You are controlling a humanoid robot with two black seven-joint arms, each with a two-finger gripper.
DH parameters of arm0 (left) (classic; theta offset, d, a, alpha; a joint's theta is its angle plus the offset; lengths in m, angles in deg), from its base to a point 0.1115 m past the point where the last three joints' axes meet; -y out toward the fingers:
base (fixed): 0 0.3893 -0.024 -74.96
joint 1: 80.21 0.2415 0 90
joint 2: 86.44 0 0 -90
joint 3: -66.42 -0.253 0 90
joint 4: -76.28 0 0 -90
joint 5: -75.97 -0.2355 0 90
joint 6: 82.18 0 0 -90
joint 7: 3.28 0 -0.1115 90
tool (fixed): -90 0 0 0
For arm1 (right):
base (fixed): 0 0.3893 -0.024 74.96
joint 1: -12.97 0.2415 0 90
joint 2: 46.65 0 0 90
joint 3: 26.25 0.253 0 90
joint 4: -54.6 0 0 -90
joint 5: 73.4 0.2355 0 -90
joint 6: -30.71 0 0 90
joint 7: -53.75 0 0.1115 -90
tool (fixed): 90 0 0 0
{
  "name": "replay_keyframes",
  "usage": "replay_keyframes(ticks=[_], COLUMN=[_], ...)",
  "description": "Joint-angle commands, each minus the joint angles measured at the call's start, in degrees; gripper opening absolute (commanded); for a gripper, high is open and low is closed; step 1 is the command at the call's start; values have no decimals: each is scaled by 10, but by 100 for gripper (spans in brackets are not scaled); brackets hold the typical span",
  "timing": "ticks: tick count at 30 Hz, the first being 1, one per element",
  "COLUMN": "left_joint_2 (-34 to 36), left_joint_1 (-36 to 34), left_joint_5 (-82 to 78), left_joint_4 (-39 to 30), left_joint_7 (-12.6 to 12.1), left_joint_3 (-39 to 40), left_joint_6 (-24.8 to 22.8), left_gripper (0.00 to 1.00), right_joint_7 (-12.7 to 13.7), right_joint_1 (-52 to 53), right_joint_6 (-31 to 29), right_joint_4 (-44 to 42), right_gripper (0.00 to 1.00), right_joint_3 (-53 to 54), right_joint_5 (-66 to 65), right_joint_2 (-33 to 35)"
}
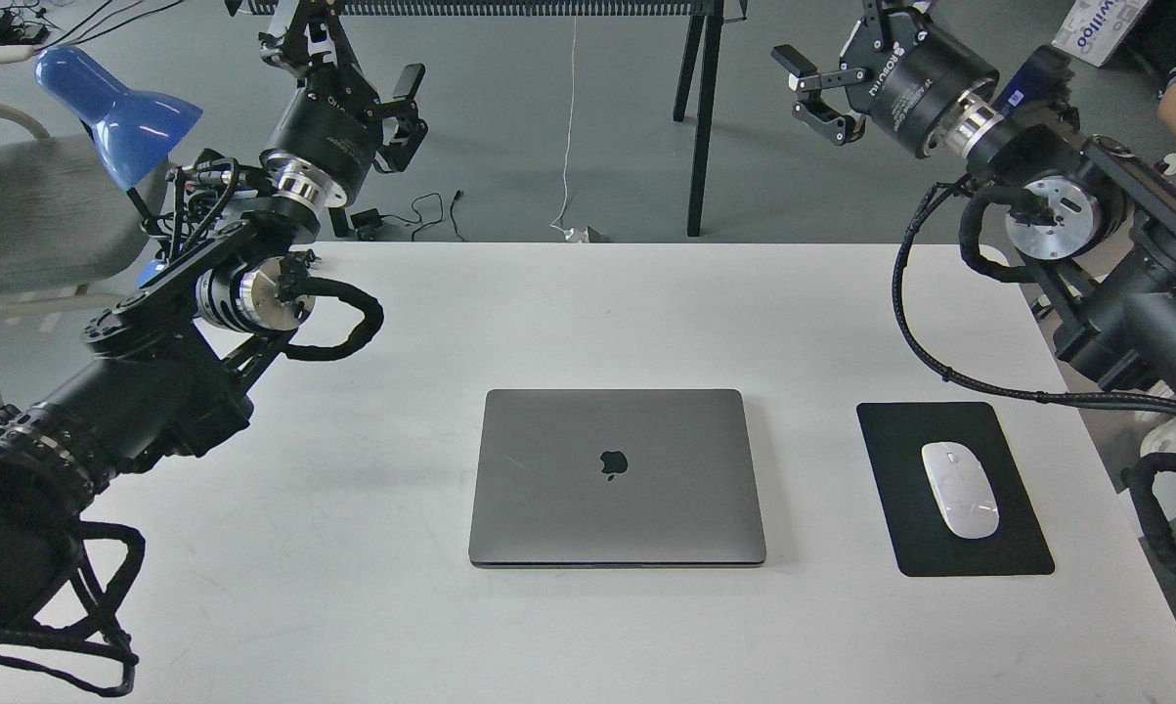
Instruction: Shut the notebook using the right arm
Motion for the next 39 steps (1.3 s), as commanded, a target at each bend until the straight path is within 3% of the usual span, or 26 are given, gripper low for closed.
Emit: replay_keyframes(ticks=[1, 7, 33, 39], left_joint_2=[0, 0, 0, 0], left_joint_1=[0, 0, 0, 0], left_joint_5=[0, 0, -1, 0], left_joint_4=[0, 0, 0, 0], left_joint_7=[0, 0, 0, 0], left_joint_3=[0, 0, 0, 1], left_joint_6=[0, 0, 0, 1], left_gripper=[100, 100, 100, 100], right_joint_7=[-9, -21, -21, -22], right_joint_1=[-37, -77, -40, -52], right_joint_6=[-1, -1, -1, 33], right_joint_4=[-1, -3, -3, -1], right_gripper=[100, 100, 100, 100], right_joint_3=[25, 29, 13, 24], right_joint_5=[14, 13, 5, 8], right_joint_2=[-1, -13, -24, -45])
